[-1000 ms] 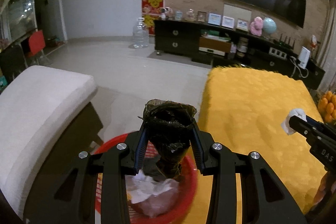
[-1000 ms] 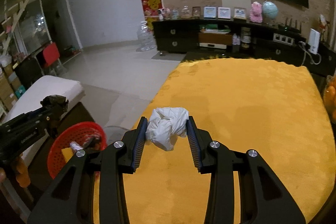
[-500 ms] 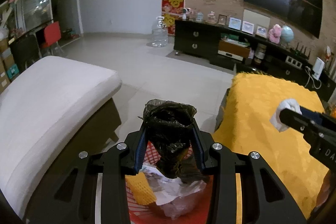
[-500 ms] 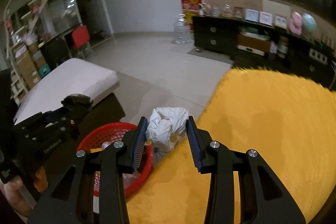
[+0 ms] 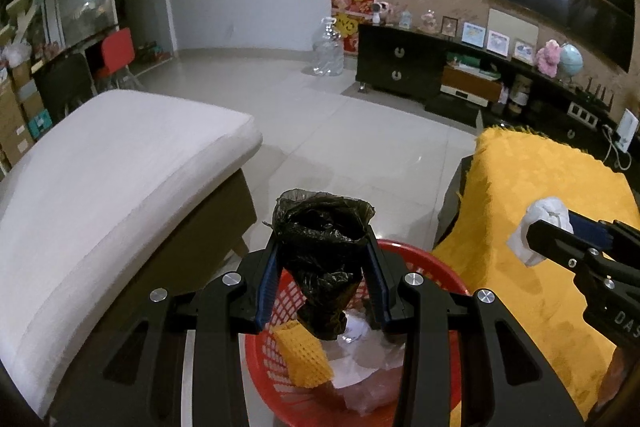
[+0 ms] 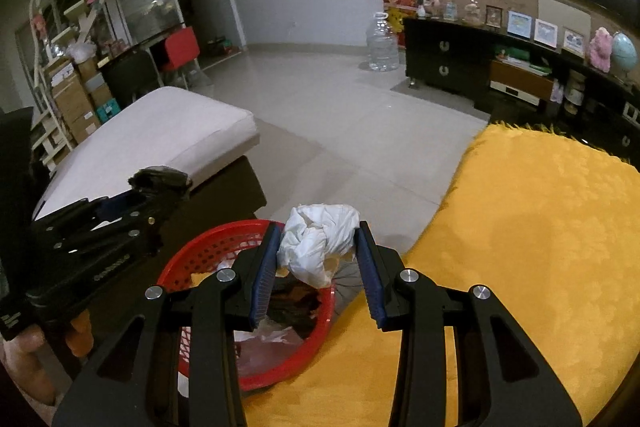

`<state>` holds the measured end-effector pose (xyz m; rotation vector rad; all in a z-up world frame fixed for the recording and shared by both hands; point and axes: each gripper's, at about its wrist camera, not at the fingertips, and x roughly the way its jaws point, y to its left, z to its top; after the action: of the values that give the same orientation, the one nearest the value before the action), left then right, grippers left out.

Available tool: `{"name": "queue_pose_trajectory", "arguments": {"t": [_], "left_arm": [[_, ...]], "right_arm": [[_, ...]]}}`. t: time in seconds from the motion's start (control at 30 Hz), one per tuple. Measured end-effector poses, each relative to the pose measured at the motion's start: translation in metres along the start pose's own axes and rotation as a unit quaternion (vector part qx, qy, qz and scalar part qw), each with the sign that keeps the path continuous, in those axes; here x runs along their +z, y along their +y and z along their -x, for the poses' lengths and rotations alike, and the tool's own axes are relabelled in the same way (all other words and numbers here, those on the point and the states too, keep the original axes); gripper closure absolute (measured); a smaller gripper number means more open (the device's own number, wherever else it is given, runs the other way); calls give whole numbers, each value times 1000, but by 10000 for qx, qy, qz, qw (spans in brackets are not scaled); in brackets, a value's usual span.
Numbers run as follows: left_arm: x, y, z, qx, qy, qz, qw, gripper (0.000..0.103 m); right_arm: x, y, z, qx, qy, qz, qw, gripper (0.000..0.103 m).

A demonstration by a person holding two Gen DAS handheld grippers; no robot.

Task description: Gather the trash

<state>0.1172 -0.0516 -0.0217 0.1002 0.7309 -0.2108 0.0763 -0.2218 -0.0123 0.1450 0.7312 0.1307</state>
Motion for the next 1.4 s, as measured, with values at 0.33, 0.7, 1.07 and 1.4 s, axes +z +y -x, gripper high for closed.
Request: {"name": "queue_pose_trajectory", "arguments": {"t": [0.33,0.7,1.07,1.4], "left_arm": [[-10,17,-13,37,275,120,9995,67],[-20,26,-33,1,662,222,9976,66],[-24,33,-37,-389,845,487,9945,45],[-20,24,-18,-201,404,258,9986,29]], "right_arm": [[-4,28,-16,208,169,200,9994,65],[-7,31,-40,436,479,110,9978,65],[-7,27,-42,615,527,-119,9966,47],[-3,8,-26,328,292,-375,9983,32]]}}
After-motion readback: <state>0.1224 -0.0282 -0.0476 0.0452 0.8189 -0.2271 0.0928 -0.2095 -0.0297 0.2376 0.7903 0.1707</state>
